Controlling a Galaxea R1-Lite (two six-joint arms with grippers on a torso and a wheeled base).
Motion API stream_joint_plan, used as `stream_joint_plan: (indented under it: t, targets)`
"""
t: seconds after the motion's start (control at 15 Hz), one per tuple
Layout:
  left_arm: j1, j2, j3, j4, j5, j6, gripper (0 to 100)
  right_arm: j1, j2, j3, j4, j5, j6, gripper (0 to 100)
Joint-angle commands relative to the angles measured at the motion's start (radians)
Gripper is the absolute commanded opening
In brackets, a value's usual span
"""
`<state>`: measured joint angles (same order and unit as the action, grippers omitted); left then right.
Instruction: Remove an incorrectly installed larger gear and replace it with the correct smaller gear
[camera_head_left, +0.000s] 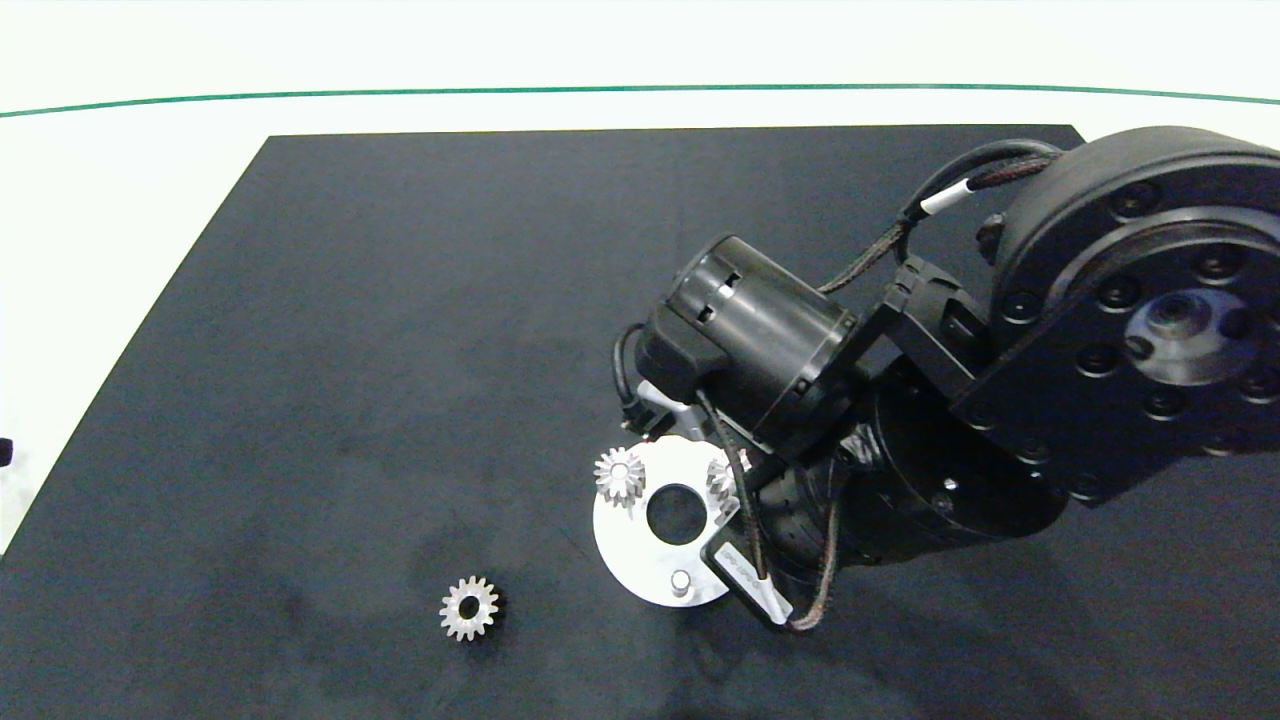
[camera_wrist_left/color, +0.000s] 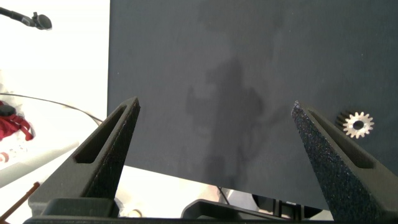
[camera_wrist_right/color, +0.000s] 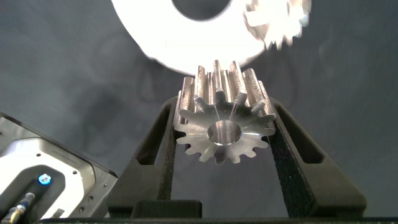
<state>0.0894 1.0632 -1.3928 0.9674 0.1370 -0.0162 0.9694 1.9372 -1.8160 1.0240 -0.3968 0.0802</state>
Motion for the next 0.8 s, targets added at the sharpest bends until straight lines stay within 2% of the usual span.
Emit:
stream_joint_plan:
  t: [0.07, 0.33, 0.6, 0.8]
  targets:
    - [0.0, 0.0, 0.0, 0.007, 0.001, 0.001, 100, -0.029, -0.146, 0.219, -0.09, -0.004, 0.004, 0]
    - [0.0, 0.001, 0.0, 0.007, 0.001, 0.001, 100, -0.027, -0.17, 0.342, -0.153, -0.004, 0.004, 0]
    - [-0.002, 0.003, 0.0, 0.007, 0.001, 0.001, 100, -0.029, -0.176, 0.503, -0.323, -0.002, 0.006, 0]
    - [-0.002, 0.006, 0.0, 0.01, 0.001, -0.002, 100, -0.031, -0.187, 0.567, -0.394, 0.004, 0.007, 0]
